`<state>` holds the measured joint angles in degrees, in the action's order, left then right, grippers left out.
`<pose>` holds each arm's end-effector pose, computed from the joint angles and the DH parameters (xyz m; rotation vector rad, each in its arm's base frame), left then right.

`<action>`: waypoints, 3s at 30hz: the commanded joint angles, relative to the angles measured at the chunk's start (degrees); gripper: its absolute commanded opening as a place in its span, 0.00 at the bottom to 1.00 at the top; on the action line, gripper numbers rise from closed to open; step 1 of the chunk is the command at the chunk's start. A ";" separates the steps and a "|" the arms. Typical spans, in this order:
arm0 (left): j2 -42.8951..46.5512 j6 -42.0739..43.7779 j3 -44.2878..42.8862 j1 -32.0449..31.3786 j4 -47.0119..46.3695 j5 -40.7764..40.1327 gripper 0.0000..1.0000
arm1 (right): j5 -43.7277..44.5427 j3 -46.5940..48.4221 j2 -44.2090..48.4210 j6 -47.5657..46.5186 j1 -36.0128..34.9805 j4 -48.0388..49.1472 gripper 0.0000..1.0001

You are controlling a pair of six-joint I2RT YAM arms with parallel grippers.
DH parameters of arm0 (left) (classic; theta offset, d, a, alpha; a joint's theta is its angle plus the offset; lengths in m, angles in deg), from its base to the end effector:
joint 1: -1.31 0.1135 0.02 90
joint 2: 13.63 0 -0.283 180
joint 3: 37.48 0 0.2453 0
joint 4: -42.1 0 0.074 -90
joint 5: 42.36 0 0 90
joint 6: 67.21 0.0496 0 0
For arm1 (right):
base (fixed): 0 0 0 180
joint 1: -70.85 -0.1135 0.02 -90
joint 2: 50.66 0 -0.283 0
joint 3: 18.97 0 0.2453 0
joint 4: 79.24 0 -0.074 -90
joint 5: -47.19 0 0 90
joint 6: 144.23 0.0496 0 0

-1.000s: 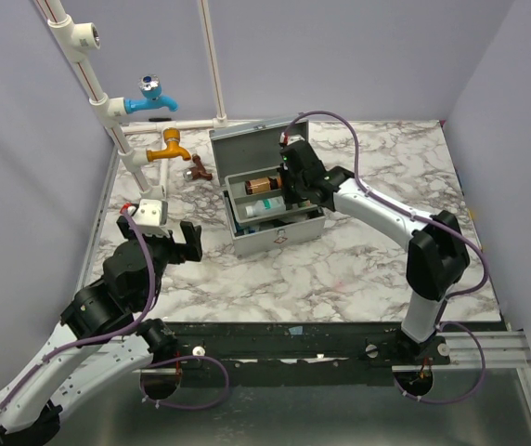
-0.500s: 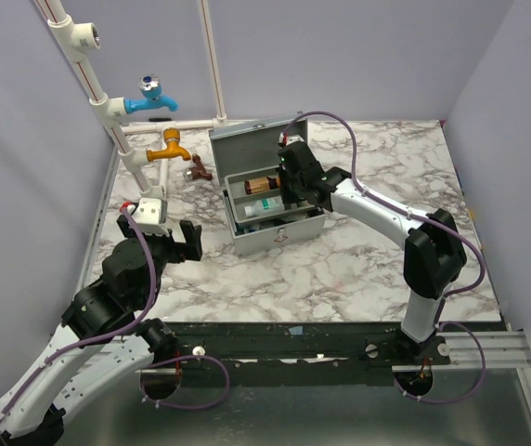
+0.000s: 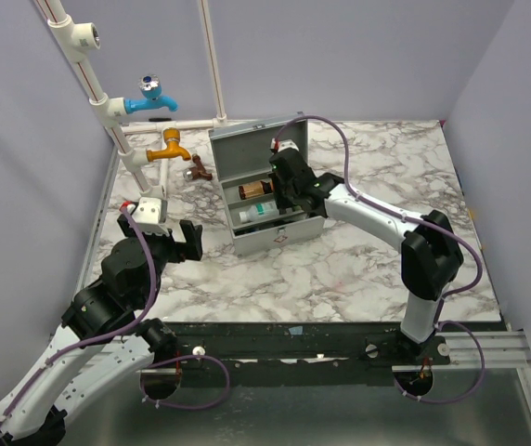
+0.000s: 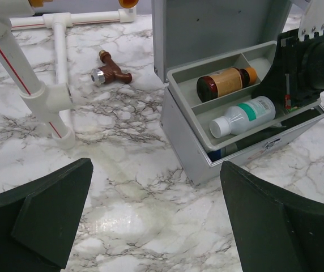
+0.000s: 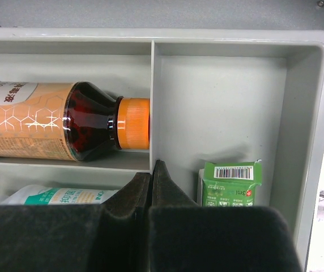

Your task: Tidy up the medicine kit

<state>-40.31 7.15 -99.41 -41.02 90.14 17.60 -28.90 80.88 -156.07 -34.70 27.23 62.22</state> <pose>0.0770 -0.0365 0.3563 0.0387 1.7707 -0.2636 0.3174 0.2860 0.2776 -0.3678 2.2991 0.2739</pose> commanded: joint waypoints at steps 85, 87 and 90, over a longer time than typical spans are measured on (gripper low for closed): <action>-2.24 -1.11 -0.10 1.65 -0.19 4.02 0.99 | 9.93 1.12 4.03 -6.73 0.31 -0.48 0.33; -3.16 -1.78 -0.59 1.64 -0.05 4.38 0.99 | 12.36 1.34 4.71 -7.34 0.61 -0.40 0.34; -5.54 -3.56 -1.97 1.68 1.08 4.25 0.99 | 13.58 1.77 5.70 -7.32 2.13 0.48 0.35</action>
<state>-43.30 5.99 -99.10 -39.62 90.01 20.33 -20.53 80.66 -153.16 -40.85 28.02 62.11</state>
